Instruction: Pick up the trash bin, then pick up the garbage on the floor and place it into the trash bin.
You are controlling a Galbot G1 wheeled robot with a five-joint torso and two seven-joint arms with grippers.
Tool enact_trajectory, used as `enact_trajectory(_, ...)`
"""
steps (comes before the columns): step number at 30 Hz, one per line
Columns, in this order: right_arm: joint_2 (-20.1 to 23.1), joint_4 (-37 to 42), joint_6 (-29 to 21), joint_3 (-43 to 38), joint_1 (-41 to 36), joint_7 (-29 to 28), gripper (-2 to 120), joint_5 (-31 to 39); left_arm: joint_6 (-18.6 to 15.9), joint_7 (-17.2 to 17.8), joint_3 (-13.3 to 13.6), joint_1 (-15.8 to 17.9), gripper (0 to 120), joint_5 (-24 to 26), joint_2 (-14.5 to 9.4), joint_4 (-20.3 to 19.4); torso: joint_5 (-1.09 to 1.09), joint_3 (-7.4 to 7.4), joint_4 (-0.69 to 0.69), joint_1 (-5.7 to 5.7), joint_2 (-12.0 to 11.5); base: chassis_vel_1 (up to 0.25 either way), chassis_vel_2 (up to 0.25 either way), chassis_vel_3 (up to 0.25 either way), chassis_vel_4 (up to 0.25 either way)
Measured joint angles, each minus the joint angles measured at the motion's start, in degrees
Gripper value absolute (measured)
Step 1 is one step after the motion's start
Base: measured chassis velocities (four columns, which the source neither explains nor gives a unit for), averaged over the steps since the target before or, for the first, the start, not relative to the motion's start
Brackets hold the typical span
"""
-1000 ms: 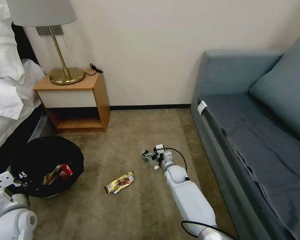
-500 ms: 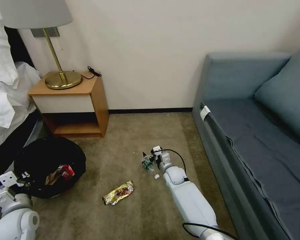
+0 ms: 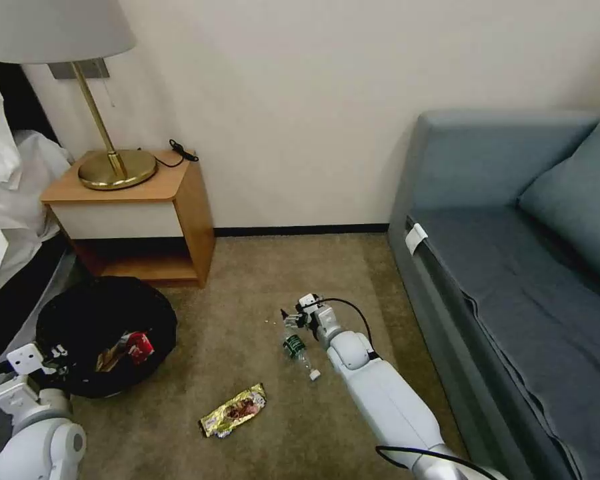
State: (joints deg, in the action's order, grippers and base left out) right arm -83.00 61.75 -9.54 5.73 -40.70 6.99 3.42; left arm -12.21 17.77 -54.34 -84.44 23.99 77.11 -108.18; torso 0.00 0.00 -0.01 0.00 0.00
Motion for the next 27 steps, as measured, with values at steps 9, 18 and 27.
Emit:
enact_trajectory(9, 2.7, 3.5, -1.9, 11.9, 4.0, 4.6, 100, 4.4, 0.1, 1.2, -0.3, -0.7, 4, -0.2, -0.5, -0.6, -0.01, 0.00, 0.02, 0.00, 0.0, 0.000, 0.000, 0.000, 0.000)
enact_trajectory(18, 6.6, 11.9, -6.2, 23.6, 5.7, 8.6, 100, 11.2, -0.4, 2.2, -1.2, -0.9, 4, -0.1, -1.5, -1.7, 0.00, 0.00, 0.02, 0.00, 0.0, 0.000, 0.000, 0.000, 0.000)
enact_trajectory(27, 8.6, 13.8, -7.5, 34.0, 5.9, 11.0, 100, 12.4, -4.1, 5.4, -0.3, -0.2, 4, 1.3, -0.6, -5.4, 0.00, 0.00, 0.01, 0.00, 0.0, 0.000, 0.000, 0.000, 0.000)
